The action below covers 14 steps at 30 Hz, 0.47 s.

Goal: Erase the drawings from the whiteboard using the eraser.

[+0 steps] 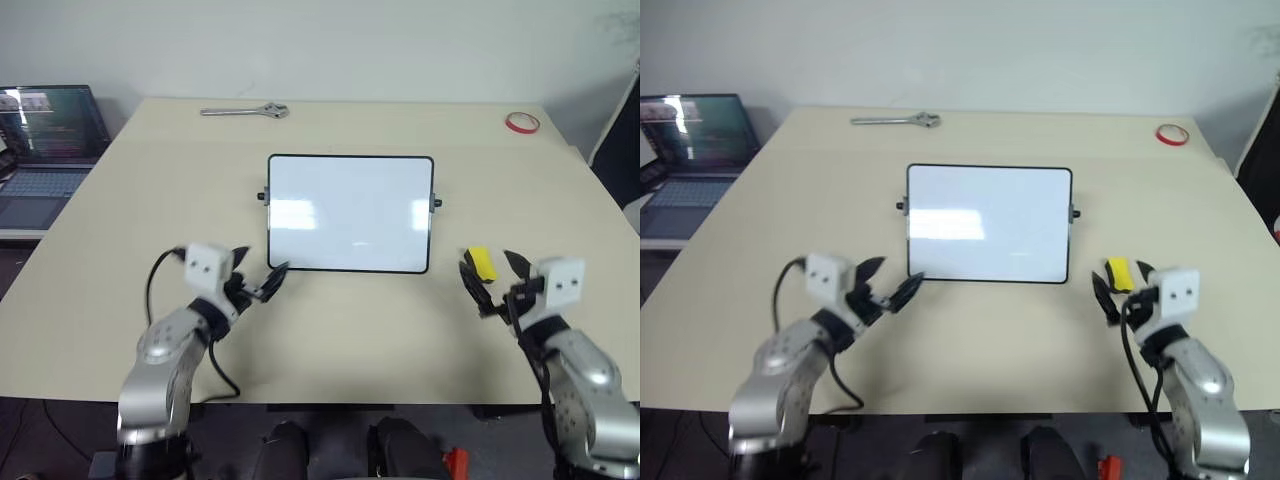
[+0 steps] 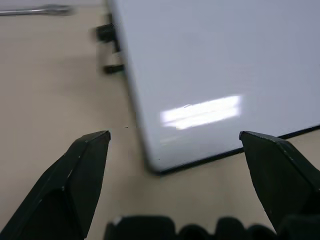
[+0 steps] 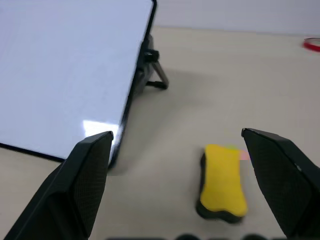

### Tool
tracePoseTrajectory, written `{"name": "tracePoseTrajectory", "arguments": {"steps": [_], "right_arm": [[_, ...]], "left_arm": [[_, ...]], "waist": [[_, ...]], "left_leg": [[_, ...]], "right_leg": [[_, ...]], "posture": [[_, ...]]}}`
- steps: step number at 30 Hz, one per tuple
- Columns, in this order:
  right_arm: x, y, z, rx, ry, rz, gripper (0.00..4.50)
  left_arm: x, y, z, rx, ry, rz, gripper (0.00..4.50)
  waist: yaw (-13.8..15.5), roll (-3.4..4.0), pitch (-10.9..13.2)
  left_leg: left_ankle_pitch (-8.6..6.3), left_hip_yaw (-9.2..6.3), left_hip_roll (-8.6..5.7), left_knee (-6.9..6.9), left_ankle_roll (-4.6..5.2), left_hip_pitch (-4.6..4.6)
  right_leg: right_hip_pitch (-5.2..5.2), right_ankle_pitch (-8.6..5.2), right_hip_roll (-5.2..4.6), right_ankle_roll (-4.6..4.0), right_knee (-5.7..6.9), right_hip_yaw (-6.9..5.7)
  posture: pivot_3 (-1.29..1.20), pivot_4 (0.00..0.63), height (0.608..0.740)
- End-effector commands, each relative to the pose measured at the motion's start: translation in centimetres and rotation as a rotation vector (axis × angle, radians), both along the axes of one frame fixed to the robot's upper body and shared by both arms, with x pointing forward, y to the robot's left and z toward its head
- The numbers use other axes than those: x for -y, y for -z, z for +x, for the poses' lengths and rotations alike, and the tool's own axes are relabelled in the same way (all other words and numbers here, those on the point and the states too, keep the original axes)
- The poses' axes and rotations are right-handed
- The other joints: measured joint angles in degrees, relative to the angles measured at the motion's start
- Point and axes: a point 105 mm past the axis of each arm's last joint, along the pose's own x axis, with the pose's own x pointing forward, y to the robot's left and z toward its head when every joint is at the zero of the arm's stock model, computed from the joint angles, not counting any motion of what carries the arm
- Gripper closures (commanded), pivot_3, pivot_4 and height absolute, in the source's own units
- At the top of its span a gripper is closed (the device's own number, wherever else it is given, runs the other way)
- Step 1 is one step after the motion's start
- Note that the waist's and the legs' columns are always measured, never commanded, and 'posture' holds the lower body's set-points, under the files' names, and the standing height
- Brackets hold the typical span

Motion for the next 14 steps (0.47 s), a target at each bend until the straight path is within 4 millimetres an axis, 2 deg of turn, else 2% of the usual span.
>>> {"name": "tracePoseTrajectory", "arguments": {"steps": [1,7,9,11,14], "right_arm": [[0.3,0.7,-1.3,0.045,0.0,0.02,0.04],[1.5,1.7,-2.3,0.024,0.021,0.031,0.04],[1.4,1.5,-2.6,0.027,0.033,0.041,0.04],[1.5,1.3,-2.4,0.025,0.038,0.058,0.04],[2.1,1.1,-1.7,0.015,0.032,0.042,0.04]], "left_arm": [[-1.4,-1.8,-0.6,0.104,-0.145,0.031,0.0],[-1.2,-2.1,-0.5,0.145,-0.23,0.073,0.0],[-1.8,-1.7,-1.3,0.143,-0.265,0.08,0.0],[-1.6,-1.2,-1.9,0.132,-0.277,0.081,0.0],[-0.9,-1.2,-1.5,0.138,-0.251,0.088,0.0]], "waist": [[0.36,0.0,0.0],[0.08,0.01,-0.02],[-0.2,0.06,-0.05],[-0.38,0.06,-0.06],[-0.25,0.06,-0.05]], "left_leg": [[0.01,-0.02,-0.02,0.0,-0.01,0.03],[0.08,0.01,0.0,0.01,-0.05,0.1],[0.07,0.02,0.0,-0.02,-0.05,0.1],[0.05,0.05,0.02,-0.04,-0.08,0.1],[0.03,0.05,0.01,-0.07,-0.1,0.1]], "right_leg": [[0.04,-0.04,-0.01,0.08,0.0,-0.03],[0.07,-0.02,0.15,0.13,0.02,0.04],[0.04,-0.02,0.2,0.09,0.03,0.05],[0.02,-0.02,0.24,0.02,0.02,0.09],[0.0,-0.04,0.25,-0.04,0.03,0.08]], "posture": [[0.0,0.15,0.74],[0.0,0.15,0.74],[0.0,0.15,0.74],[0.0,0.15,0.74],[0.0,0.15,0.74]]}}
